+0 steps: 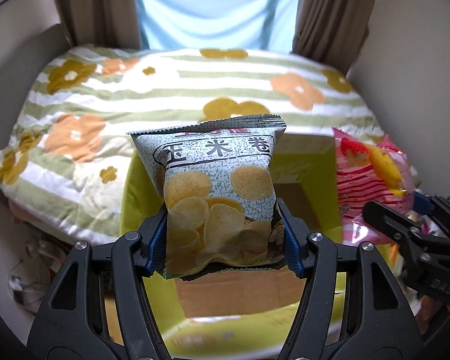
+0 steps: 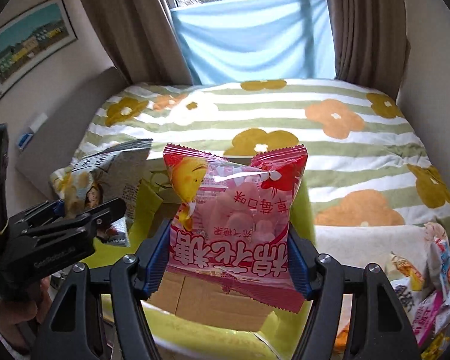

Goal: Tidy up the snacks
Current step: 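Carry both bags over the box and open both tools to drop them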

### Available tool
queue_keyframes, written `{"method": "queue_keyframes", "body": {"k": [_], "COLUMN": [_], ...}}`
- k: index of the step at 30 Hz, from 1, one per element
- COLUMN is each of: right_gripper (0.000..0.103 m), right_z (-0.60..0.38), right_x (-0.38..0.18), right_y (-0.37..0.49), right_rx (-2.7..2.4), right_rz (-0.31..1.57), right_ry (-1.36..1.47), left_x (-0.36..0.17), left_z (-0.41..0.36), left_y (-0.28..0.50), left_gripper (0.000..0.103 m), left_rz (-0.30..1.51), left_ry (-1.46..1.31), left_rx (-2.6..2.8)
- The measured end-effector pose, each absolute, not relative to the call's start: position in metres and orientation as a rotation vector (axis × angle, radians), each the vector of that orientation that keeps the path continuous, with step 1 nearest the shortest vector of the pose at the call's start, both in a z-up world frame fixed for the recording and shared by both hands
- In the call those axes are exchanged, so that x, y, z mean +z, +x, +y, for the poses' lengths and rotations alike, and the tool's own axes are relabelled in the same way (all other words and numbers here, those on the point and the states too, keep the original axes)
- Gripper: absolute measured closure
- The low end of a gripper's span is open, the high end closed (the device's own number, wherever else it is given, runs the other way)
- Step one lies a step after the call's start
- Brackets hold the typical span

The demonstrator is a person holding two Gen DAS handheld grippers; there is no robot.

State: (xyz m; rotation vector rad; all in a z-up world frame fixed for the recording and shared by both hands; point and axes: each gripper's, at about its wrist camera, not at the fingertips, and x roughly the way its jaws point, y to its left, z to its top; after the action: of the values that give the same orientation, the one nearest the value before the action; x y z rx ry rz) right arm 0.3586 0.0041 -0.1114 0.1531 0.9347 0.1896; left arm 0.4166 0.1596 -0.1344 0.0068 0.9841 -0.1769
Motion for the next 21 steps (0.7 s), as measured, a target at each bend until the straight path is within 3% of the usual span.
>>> {"method": "queue_keyframes", "body": {"k": [7,8,9,11,21], "right_gripper": [0.039,0.039,0.039,0.039,0.038], "right_z": [0.014,0.013,0.011,0.008,0.012], "right_x": [-0.142,-0.145,-0.147,-0.151,-0.162], "right_y": [0.382,0.385,0.384,0.388,0.394], "right_rx": [0.155,0.152,0.15,0.148,0.184], "right_rz": [1.021,1.027,1.033,1.045,1.087], "right_ry": [0.158,0.16,0.164,0.169,0.153], "left_x": [-0.18,-0.183,-0.186,-0.186,-0.167], "left_z": [0.163,0.162,0.161,0.161,0.198], "left_y": [0.451,0.453,0.455,0.456,0.431], "left_gripper": [0.04,0.033,0.015,0.0,0.0], "left_rz": [1.087,1.091,1.095,1.072,1.052], "left_ry": [0.024,0.032,0.051,0.084,-0.031], "left_rx": [-0.213,-0.214,-0.201,-0.159,-0.115]}}
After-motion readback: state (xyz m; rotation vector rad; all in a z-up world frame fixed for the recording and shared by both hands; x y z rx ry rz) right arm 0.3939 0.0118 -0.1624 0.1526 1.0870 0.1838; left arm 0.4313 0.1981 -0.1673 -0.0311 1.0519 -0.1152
